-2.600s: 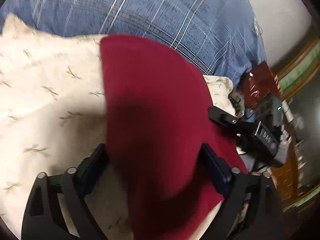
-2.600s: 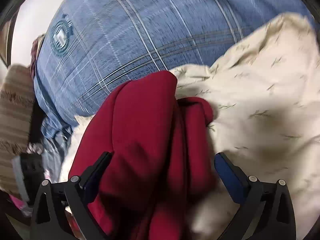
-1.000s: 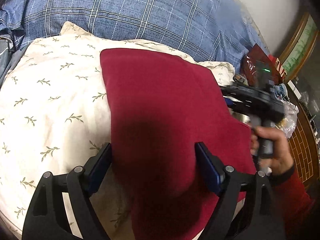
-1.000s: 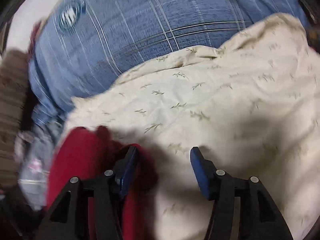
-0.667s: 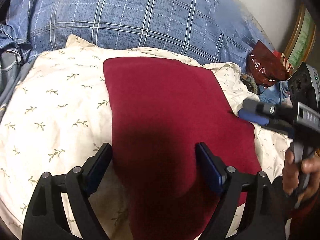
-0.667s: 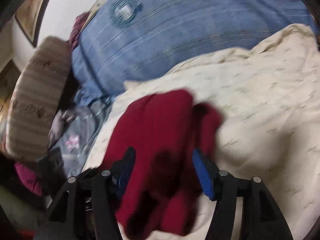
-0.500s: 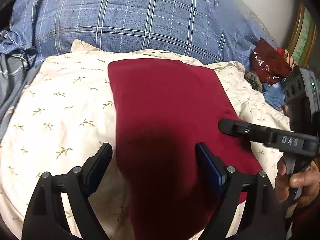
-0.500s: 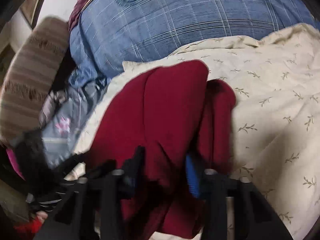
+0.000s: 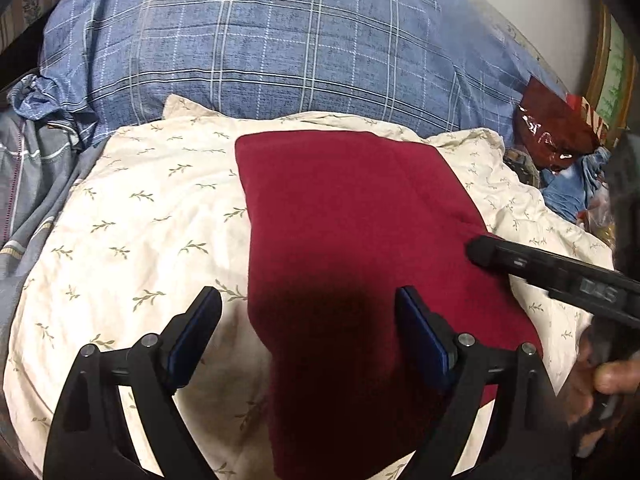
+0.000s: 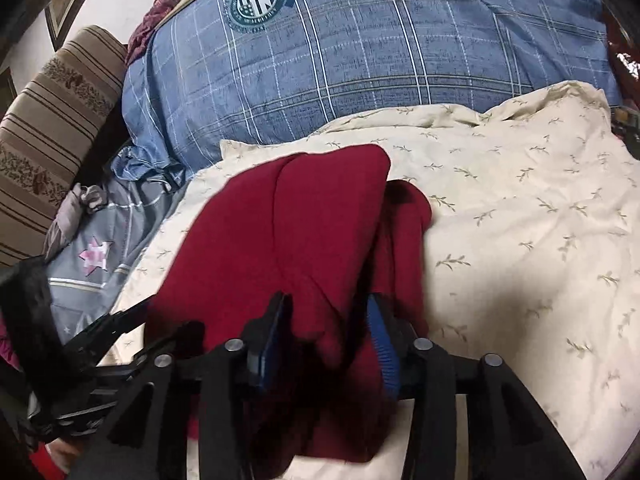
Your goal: Fold small clothes
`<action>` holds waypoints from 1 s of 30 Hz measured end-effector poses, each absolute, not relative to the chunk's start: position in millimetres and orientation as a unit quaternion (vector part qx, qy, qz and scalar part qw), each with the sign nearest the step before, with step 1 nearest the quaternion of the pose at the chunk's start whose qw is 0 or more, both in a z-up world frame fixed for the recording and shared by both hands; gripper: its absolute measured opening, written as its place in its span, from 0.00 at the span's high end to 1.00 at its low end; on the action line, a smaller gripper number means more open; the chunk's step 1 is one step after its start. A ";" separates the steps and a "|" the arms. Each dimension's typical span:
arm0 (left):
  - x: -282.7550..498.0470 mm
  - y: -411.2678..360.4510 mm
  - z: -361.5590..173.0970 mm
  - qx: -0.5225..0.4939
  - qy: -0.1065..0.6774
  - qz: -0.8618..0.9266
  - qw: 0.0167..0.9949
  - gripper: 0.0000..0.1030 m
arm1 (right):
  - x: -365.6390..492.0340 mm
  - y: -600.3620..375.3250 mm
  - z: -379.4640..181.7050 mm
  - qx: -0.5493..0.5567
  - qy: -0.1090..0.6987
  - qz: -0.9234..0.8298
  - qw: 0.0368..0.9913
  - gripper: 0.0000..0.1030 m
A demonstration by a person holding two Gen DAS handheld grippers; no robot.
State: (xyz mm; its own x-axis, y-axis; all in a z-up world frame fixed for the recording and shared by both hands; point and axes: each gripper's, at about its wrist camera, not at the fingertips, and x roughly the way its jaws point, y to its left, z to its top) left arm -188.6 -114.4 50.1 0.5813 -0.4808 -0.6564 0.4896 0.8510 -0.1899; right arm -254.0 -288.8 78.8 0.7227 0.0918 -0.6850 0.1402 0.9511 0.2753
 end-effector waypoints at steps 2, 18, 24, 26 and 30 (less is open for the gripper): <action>-190.5 -114.9 51.4 0.007 0.370 -0.265 0.890 0.14 | -264.3 -279.8 88.8 0.139 0.358 -0.013 0.923 0.51; -205.2 -95.0 59.4 0.016 0.334 -0.212 0.918 0.14 | -277.7 -247.5 99.7 0.104 0.338 -0.021 0.935 0.31; -204.0 -88.1 61.7 0.010 0.321 -0.200 0.926 0.14 | -277.8 -244.2 89.2 0.098 0.341 -0.041 0.934 0.24; -203.0 -86.0 62.0 0.007 0.320 -0.197 0.927 0.14 | -278.1 -243.8 87.1 0.101 0.340 -0.045 0.934 0.22; -202.0 -85.5 61.1 0.008 0.321 -0.198 0.926 0.13 | -278.2 -246.4 86.3 0.107 0.331 -0.059 0.936 0.14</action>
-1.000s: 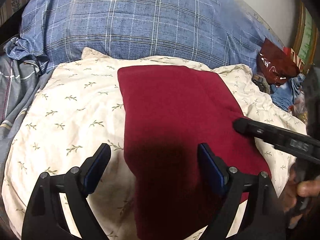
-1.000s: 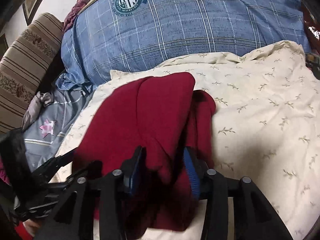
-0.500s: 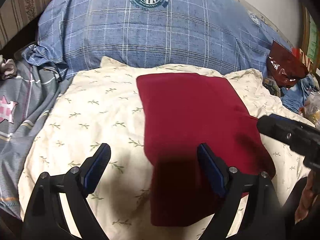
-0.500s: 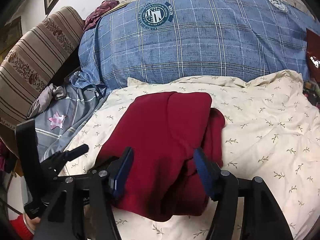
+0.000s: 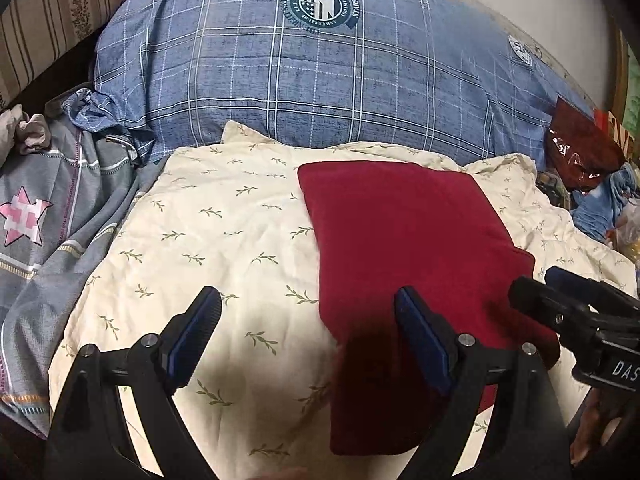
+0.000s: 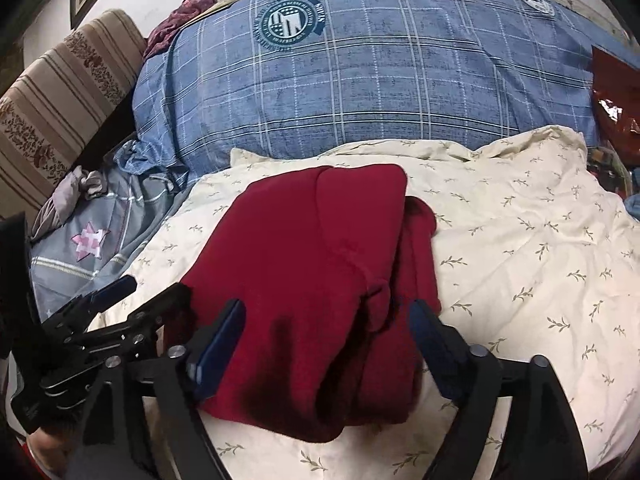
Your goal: Fold small clothes
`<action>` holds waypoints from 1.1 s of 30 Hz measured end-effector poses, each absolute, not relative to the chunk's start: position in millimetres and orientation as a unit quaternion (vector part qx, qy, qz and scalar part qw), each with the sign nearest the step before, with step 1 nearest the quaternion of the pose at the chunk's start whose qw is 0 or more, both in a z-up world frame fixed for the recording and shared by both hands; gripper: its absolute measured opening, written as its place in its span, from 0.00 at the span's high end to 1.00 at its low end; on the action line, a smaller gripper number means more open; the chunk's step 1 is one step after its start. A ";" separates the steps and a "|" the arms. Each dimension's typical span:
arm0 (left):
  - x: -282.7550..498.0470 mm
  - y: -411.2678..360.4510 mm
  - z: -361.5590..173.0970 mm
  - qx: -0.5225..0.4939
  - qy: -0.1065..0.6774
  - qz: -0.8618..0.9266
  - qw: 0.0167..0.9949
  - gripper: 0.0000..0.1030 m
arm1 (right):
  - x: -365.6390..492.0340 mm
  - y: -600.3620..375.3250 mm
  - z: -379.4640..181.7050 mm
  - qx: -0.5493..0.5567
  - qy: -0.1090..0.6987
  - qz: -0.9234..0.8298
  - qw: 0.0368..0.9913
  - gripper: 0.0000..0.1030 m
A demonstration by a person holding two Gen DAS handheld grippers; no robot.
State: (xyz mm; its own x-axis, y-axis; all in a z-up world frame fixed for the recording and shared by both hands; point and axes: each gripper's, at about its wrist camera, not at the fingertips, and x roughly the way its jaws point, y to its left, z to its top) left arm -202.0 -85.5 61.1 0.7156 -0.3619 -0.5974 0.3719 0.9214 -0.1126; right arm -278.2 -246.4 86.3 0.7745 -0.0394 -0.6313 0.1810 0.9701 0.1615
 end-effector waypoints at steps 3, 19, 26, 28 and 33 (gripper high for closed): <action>-203.7 -85.6 61.3 0.011 0.314 -0.191 0.930 0.13 | -277.1 -248.1 87.7 0.101 0.326 -0.066 0.938 0.12; -196.3 -81.0 59.9 0.011 0.302 -0.187 0.935 0.07 | -265.2 -260.8 82.5 0.106 0.331 -0.075 0.935 0.10; -191.6 -78.3 58.8 0.003 0.307 -0.186 0.933 0.02 | -264.0 -259.1 86.4 0.104 0.327 -0.066 0.937 0.10; -191.7 -78.4 58.9 0.004 0.307 -0.187 0.933 0.02 | -263.4 -258.3 86.3 0.106 0.327 -0.064 0.937 0.10; -191.7 -78.5 58.7 0.003 0.308 -0.187 0.933 0.02 | -262.4 -257.0 84.7 0.106 0.329 -0.062 0.936 0.10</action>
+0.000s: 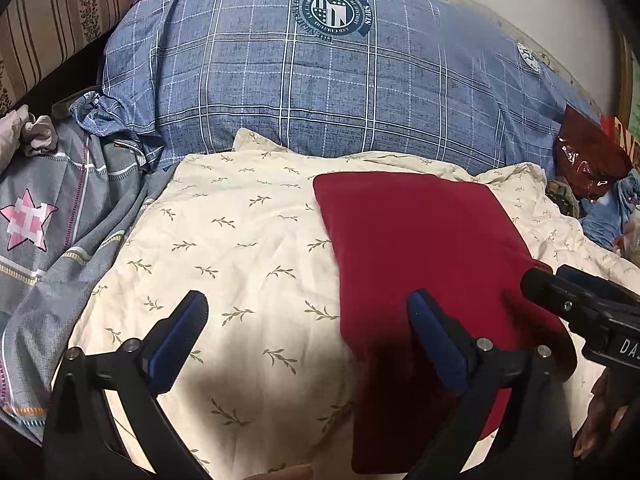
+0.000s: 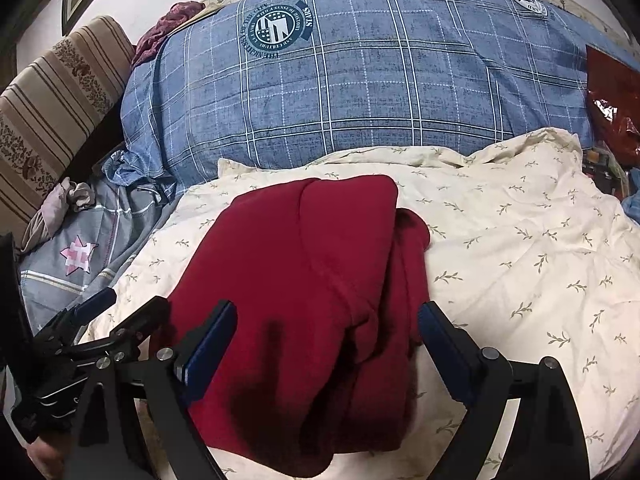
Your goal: Fold small clothes
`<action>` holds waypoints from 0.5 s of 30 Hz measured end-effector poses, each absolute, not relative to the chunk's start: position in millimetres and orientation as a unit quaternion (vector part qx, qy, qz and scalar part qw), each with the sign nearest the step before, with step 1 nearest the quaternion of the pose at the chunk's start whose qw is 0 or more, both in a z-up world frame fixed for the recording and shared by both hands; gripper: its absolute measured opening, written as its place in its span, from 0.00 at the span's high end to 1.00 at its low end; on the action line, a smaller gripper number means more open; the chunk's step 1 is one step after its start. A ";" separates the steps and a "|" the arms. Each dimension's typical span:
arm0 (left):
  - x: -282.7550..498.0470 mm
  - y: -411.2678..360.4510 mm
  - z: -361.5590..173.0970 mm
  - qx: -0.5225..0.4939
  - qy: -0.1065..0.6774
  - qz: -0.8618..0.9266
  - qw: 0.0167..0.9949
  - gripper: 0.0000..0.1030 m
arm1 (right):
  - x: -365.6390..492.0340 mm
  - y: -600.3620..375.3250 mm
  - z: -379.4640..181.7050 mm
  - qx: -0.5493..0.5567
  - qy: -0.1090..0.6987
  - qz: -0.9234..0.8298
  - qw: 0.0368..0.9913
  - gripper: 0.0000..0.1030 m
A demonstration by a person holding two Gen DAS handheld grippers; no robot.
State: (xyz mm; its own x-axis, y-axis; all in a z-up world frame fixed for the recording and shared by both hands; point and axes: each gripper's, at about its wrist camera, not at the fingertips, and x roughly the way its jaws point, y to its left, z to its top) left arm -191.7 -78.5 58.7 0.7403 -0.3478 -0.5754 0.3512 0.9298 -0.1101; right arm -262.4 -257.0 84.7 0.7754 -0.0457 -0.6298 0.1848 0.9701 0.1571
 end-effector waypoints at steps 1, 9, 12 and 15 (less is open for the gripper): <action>-191.6 -78.3 58.4 0.002 0.308 -0.188 0.933 0.02 | -262.3 -256.7 84.6 0.105 0.330 -0.061 0.936 0.10; -190.9 -77.4 58.5 -0.001 0.310 -0.189 0.932 0.02 | -262.5 -258.1 85.8 0.106 0.330 -0.063 0.936 0.10; -190.8 -77.1 58.6 -0.001 0.310 -0.189 0.932 0.02 | -262.7 -258.2 85.6 0.106 0.331 -0.062 0.936 0.10; -190.5 -76.6 58.7 -0.002 0.311 -0.190 0.931 0.02 | -262.4 -258.3 84.9 0.108 0.334 -0.062 0.935 0.10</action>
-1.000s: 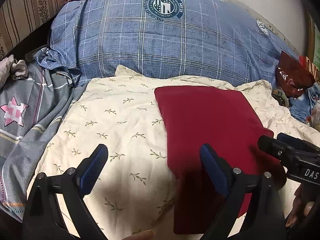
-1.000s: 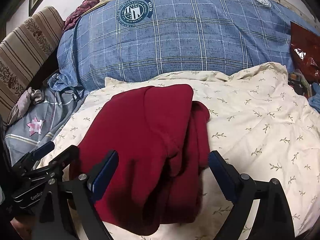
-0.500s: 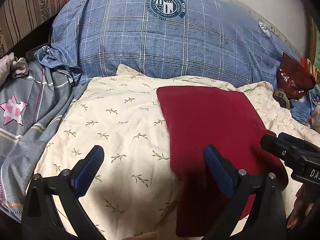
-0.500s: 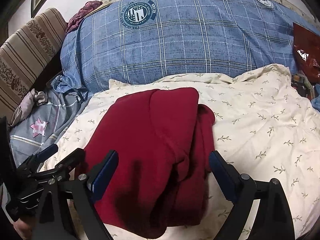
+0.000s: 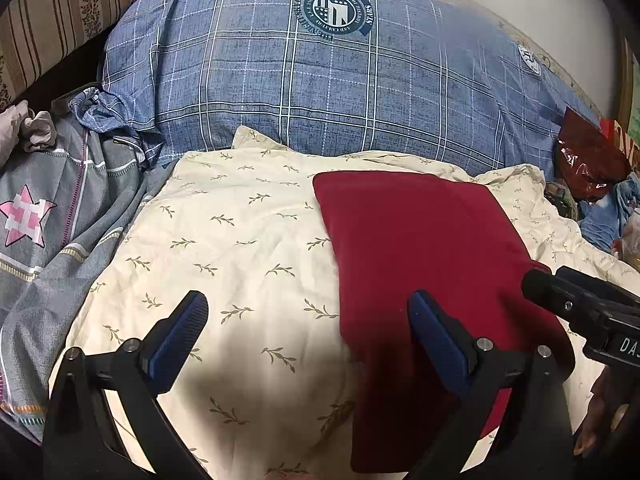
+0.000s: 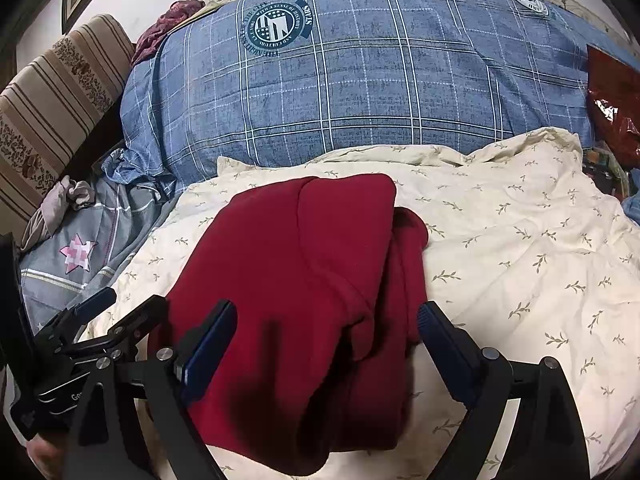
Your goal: Fold small clothes
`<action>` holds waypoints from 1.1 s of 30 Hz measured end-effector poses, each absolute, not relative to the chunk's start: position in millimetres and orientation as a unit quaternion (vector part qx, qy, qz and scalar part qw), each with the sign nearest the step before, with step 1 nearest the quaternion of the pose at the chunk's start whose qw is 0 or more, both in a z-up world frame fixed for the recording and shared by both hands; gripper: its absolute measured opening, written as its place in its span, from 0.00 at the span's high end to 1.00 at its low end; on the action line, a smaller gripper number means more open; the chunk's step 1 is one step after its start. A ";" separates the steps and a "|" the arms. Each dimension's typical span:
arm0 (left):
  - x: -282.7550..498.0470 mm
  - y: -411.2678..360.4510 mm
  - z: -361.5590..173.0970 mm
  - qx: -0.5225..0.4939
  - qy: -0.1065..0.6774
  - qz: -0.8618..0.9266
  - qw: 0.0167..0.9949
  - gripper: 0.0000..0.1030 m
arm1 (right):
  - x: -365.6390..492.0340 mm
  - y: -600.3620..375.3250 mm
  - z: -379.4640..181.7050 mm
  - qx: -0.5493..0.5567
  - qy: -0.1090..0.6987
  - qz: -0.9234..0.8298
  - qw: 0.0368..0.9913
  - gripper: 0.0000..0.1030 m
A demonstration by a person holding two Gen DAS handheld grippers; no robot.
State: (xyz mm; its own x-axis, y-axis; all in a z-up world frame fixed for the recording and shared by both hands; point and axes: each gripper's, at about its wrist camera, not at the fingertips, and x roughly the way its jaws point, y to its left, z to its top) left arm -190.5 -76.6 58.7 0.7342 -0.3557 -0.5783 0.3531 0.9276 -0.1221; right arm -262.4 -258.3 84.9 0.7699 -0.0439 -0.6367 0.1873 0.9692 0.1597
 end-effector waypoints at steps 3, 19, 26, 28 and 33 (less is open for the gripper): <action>-190.5 -76.5 58.5 -0.002 0.311 -0.191 0.931 0.02 | -262.4 -258.2 85.1 0.110 0.332 -0.061 0.935 0.10; -191.0 -76.1 59.9 0.002 0.309 -0.188 0.933 0.02 | -259.0 -255.1 79.5 0.113 0.336 -0.053 0.934 0.10; -191.0 -75.2 60.6 0.003 0.307 -0.186 0.933 0.02 | -258.2 -256.6 79.2 0.116 0.336 -0.051 0.933 0.10; -191.2 -74.8 60.8 0.004 0.306 -0.185 0.934 0.02 | -258.0 -255.6 79.9 0.116 0.336 -0.050 0.933 0.10; -191.7 -74.7 61.2 0.008 0.303 -0.183 0.935 0.02 | -257.1 -253.7 80.1 0.112 0.336 -0.048 0.934 0.10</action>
